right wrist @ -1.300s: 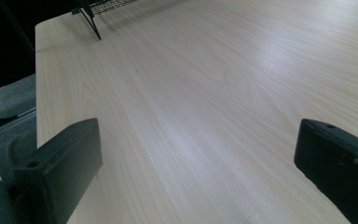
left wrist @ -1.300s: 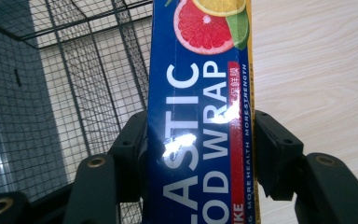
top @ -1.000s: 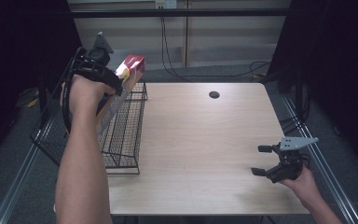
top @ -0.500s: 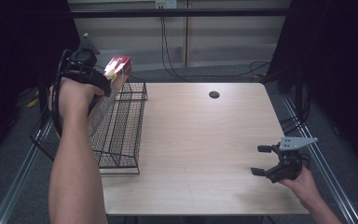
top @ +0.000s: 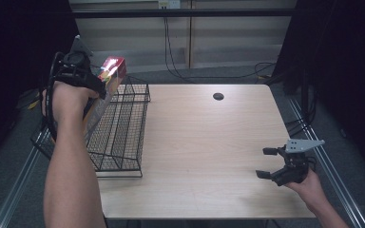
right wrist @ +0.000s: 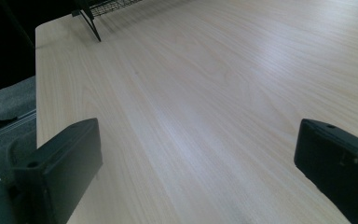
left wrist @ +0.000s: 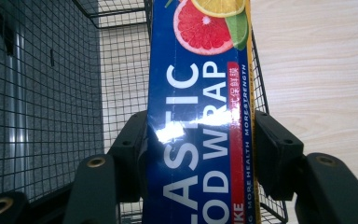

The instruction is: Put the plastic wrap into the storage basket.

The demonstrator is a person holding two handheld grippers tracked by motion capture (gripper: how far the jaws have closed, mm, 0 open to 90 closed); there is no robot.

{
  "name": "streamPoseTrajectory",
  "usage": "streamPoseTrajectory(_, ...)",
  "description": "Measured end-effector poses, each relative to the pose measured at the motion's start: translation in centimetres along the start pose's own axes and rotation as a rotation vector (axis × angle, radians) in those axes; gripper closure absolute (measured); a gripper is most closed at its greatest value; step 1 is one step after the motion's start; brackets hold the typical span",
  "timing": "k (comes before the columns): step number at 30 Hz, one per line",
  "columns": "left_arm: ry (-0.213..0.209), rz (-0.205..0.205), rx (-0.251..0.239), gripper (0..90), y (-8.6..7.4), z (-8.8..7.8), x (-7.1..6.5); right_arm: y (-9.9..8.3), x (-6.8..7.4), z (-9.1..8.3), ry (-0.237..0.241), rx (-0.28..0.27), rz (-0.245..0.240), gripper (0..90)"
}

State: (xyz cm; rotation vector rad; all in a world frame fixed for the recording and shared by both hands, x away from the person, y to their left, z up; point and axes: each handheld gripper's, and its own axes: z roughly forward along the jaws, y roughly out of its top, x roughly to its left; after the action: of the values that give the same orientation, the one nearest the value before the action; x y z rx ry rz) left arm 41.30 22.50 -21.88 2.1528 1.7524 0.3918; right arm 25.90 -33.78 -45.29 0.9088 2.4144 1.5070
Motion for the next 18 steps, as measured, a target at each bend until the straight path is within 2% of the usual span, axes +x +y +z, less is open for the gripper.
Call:
streamPoseTrajectory(9, 0.006, -0.013, -0.002, 44.7, -0.3, -0.2, 0.6, 0.0, 0.0, 0.0, 0.000, 0.000, 0.001, 0.7)
streamPoseTrajectory(17, 0.020, -0.048, -0.001, 44.6, -0.8, 0.0, 1.6, 0.0, 0.1, 0.0, 0.001, 0.002, 0.000, 0.7)
streamPoseTrajectory(18, 0.024, -0.067, -0.006, 44.6, -1.0, 0.1, 1.8, 0.0, 0.1, 0.0, 0.001, 0.001, 0.001, 0.7)
